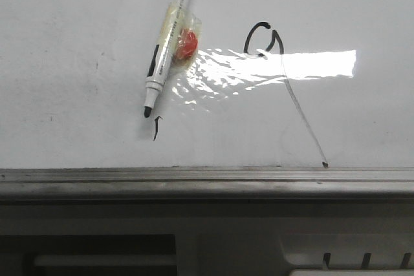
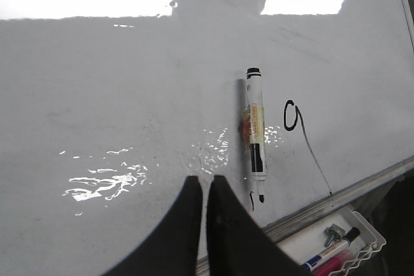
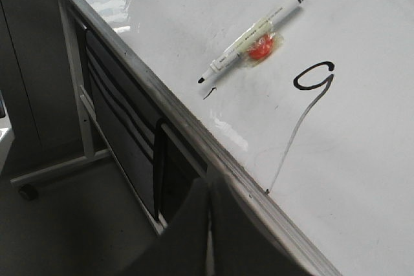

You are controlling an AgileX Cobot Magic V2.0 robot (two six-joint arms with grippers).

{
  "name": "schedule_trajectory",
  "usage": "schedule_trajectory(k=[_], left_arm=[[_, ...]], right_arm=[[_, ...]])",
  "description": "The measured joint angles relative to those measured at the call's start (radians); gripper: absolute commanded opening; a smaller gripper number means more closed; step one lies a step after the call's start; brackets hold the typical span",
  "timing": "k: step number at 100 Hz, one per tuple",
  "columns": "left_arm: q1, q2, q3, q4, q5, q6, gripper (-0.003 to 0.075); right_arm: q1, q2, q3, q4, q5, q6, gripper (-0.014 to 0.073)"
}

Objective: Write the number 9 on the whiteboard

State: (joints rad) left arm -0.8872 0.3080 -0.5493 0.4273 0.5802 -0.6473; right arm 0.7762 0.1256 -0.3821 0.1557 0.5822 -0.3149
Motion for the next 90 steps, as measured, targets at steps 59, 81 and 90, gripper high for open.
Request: schedule_trajectory(k=[59, 81, 90], left_arm=[[0.0, -0.066, 0.31, 0.805, -0.195, -0.684, -0.002], [0.018, -0.207, 0.416, 0.822, -0.207, -0.771, -0.002], [0.053, -0.258, 0.44, 0.81, -0.208, -0.778, -0.002]], right_arm=[[0.0, 0.0, 0.0, 0.0, 0.0, 0.0, -0.0069], [0.0, 0.0, 0.0, 0.0, 0.0, 0.0, -0.0069], [0.0, 0.0, 0.0, 0.0, 0.0, 0.0, -0.0069]])
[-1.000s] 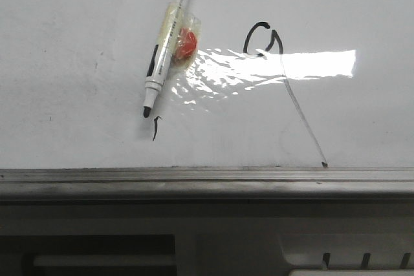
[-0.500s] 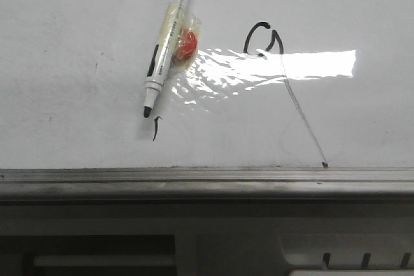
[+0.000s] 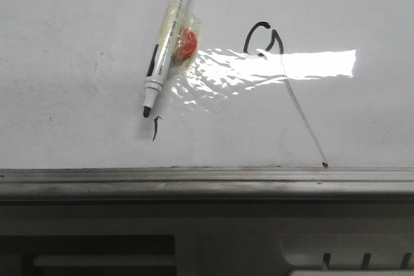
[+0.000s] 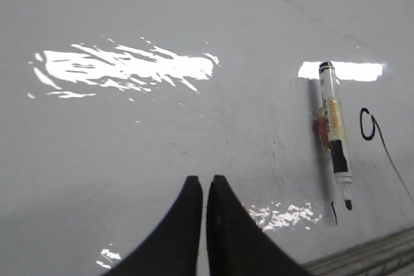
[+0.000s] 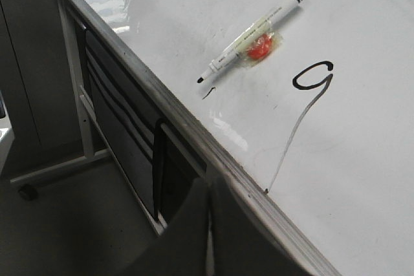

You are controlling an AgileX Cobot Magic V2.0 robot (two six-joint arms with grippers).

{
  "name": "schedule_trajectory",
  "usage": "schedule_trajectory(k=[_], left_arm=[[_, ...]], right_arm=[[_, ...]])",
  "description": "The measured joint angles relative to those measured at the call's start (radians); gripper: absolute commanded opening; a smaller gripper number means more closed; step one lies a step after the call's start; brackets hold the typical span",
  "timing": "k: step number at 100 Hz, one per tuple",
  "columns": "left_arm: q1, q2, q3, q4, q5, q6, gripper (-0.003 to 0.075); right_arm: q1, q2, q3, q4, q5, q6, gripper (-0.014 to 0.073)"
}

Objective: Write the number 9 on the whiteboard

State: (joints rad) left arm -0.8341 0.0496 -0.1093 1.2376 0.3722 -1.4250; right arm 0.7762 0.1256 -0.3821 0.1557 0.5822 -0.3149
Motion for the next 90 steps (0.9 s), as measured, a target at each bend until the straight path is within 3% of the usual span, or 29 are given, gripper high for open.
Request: schedule_trajectory(k=[33, 63, 69, 81, 90], left_arm=[[0.274, -0.055, 0.063, -0.043, -0.019, 0.002, -0.002], [0.491, -0.055, 0.099, 0.129, -0.08, -0.001, -0.002], [0.519, -0.055, 0.1, 0.185, -0.08, -0.064, -0.002], [0.547, -0.055, 0.1, 0.439, -0.084, -0.319, -0.002], [0.55, -0.055, 0.101, 0.525, -0.085, -0.439, -0.002]], right_arm=[[0.0, 0.0, 0.0, 0.0, 0.0, 0.0, -0.0069], [0.0, 0.0, 0.0, 0.0, 0.0, 0.0, -0.0069], [0.0, 0.0, 0.0, 0.0, 0.0, 0.0, -0.0069], [0.0, 0.0, 0.0, 0.0, 0.0, 0.0, -0.0069], [0.0, 0.0, 0.0, 0.0, 0.0, 0.0, -0.0069]])
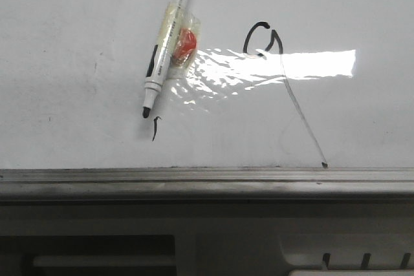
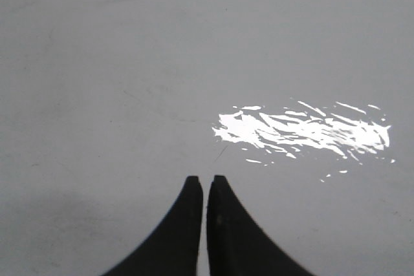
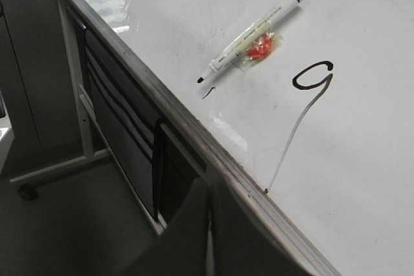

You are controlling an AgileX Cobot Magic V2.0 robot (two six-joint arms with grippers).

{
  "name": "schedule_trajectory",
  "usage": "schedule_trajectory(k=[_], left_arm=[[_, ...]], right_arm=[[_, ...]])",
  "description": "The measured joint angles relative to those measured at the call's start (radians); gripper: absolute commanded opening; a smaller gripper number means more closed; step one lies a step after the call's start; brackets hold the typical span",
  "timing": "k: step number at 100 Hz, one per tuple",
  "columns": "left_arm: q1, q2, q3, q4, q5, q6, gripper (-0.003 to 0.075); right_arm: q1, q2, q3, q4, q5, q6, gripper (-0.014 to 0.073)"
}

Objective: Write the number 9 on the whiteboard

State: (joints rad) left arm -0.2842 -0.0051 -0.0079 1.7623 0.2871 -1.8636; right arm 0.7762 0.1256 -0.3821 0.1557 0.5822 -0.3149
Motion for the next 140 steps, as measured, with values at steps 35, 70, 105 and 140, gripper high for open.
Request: schedule_trajectory(k=[35, 70, 105, 140], left_arm=[[0.0, 0.0, -0.037, -0.491, 0.047, 0.498, -0.002], [0.0, 0.0, -0.089, -1.132, 0.048, 1.275, -0.002], [0.0, 0.0, -0.077, -1.286, -0.225, 1.277, -0.002], [0.002, 0.0, 0.014, -1.609, -0.273, 1.678, -0.002]], right_arm=[[0.0, 0.0, 0.0, 0.0, 0.0, 0.0, -0.0069], [0.0, 0.0, 0.0, 0.0, 0.0, -0.002, -0.0069], [0.0, 0.0, 0.0, 0.0, 0.0, -0.002, -0.0069], [0.0, 0.0, 0.0, 0.0, 0.0, -0.002, -0.0069]])
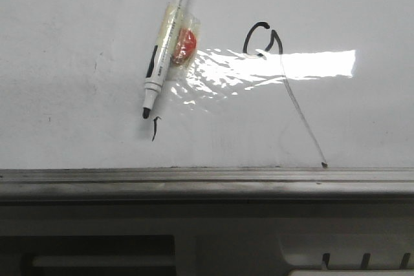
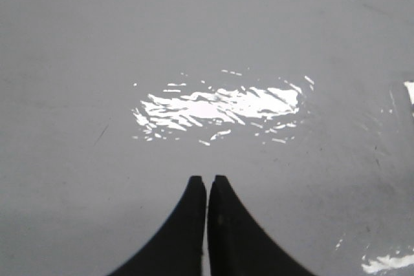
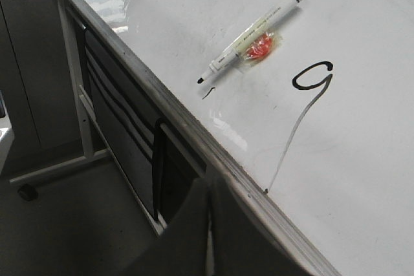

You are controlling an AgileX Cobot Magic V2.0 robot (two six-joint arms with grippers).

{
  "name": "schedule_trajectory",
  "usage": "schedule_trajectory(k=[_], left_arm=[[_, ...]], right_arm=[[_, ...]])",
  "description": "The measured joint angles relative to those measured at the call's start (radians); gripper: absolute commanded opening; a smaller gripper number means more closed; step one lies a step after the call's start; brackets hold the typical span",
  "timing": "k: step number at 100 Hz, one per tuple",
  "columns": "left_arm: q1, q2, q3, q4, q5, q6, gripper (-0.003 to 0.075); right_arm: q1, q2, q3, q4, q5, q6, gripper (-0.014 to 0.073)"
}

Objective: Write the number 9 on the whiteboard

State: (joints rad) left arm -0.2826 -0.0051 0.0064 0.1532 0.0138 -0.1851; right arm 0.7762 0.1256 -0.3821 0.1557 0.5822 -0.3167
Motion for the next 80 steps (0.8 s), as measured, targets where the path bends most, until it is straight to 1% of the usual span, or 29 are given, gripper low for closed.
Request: schedule_trajectory(k=[12, 24, 32, 44, 63, 80], left_arm=[[0.023, 0.0, 0.0, -0.043, 0.101, 0.029, -0.002], [0.038, 0.0, 0.0, -0.09, 0.247, 0.035, -0.002], [0.04, 0.0, 0.0, -0.102, 0.314, 0.035, -0.002], [0.055, 0.0, 0.0, -0.108, 0.323, 0.035, -0.002], [0.111, 0.0, -0.002, -0.111, 0.325, 0.035, -0.002], [0.12, 0.0, -0.002, -0.113, 0.325, 0.035, -0.002]], right_arm=[[0.0, 0.0, 0.0, 0.0, 0.0, 0.0, -0.0069], [0.0, 0.0, 0.0, 0.0, 0.0, 0.0, -0.0069], [0.0, 0.0, 0.0, 0.0, 0.0, 0.0, -0.0069], [0.0, 0.0, 0.0, 0.0, 0.0, 0.0, -0.0069], [0.0, 0.0, 0.0, 0.0, 0.0, 0.0, -0.0069], [0.0, 0.0, 0.0, 0.0, 0.0, 0.0, -0.0069]])
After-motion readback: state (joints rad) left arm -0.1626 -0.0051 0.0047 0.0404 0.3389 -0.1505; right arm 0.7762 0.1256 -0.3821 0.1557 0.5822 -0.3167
